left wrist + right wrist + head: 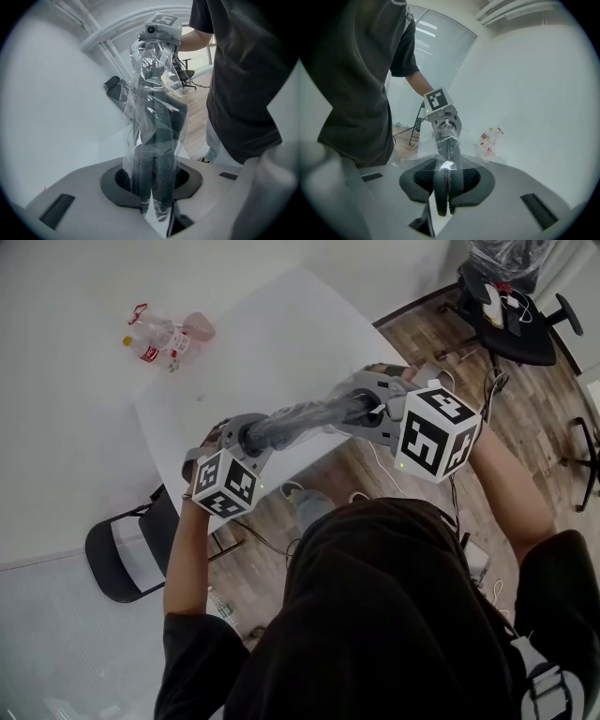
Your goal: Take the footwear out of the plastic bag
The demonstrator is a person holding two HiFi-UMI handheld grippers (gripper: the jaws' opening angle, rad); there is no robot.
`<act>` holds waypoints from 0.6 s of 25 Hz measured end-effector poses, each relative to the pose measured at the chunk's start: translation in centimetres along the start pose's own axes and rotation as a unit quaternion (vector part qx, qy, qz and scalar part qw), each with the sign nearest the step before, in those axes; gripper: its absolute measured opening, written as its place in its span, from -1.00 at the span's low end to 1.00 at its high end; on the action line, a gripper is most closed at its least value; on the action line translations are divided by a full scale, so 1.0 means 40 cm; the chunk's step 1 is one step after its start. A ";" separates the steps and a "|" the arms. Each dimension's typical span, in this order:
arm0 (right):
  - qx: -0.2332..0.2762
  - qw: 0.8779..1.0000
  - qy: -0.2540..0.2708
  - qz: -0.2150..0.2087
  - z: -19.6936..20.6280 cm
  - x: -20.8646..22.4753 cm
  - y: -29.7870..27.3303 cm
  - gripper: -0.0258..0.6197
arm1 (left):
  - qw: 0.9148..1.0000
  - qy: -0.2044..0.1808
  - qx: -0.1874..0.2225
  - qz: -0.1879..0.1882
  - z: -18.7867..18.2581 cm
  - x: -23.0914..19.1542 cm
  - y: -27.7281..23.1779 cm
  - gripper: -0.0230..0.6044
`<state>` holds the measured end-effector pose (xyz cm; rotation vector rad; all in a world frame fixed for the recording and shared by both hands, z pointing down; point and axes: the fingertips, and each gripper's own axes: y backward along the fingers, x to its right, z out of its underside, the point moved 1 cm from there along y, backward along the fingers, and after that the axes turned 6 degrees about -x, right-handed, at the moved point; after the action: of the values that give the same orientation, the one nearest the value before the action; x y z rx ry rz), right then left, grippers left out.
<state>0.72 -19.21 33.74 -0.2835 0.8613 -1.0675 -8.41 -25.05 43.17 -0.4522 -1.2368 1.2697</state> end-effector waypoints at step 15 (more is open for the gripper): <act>-0.009 1.000 -0.003 0.000 0.012 -0.020 0.026 -0.68 | 1.000 0.012 -0.004 -0.001 0.015 0.022 -0.006 -0.51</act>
<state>1.59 -18.12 33.80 -0.3016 0.8650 -1.0593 -8.97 -24.56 43.96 -0.4717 -1.2220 1.2547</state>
